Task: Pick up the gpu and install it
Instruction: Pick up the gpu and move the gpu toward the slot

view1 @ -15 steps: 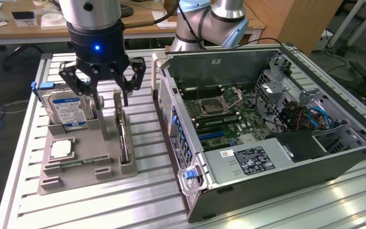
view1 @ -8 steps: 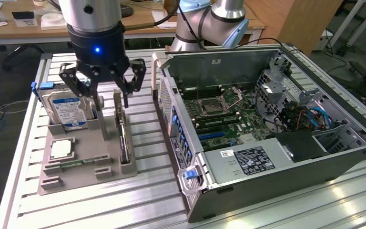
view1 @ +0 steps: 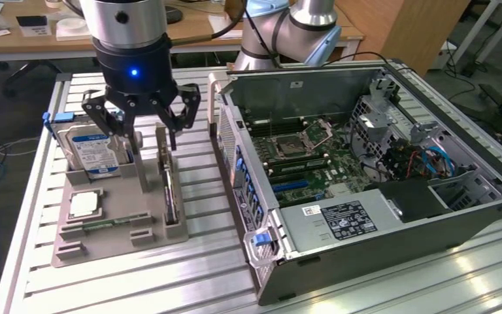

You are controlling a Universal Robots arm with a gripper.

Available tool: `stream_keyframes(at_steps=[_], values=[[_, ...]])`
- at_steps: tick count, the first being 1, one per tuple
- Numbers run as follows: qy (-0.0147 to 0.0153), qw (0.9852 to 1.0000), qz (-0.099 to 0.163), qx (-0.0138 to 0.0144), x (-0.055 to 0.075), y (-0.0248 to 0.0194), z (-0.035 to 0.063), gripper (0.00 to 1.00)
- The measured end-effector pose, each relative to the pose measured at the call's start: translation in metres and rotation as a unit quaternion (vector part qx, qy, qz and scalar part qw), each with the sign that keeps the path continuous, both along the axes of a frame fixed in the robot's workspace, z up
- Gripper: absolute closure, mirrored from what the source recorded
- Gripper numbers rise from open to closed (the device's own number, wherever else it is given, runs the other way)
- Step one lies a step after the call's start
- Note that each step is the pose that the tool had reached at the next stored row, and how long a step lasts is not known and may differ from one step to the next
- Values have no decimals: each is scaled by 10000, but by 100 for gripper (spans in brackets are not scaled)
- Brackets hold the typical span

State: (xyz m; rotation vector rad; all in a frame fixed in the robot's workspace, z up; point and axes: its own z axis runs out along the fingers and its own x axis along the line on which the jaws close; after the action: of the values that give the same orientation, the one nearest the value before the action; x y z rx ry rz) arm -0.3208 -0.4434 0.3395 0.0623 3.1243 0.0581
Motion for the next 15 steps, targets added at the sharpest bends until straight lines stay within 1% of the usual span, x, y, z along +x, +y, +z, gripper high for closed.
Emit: stream_keyframes(at_steps=[4,8,10,11,12,15], values=[[6,10000,0,0,6,-4,-16,41],[5,10000,1,1,18,-6,-27,41],[6,10000,-1,18,17,-6,-34,41],[8,10000,-1,20,17,-5,-43,41],[32,10000,0,19,20,-6,-52,41],[122,9999,0,17,24,-6,-88,41]])
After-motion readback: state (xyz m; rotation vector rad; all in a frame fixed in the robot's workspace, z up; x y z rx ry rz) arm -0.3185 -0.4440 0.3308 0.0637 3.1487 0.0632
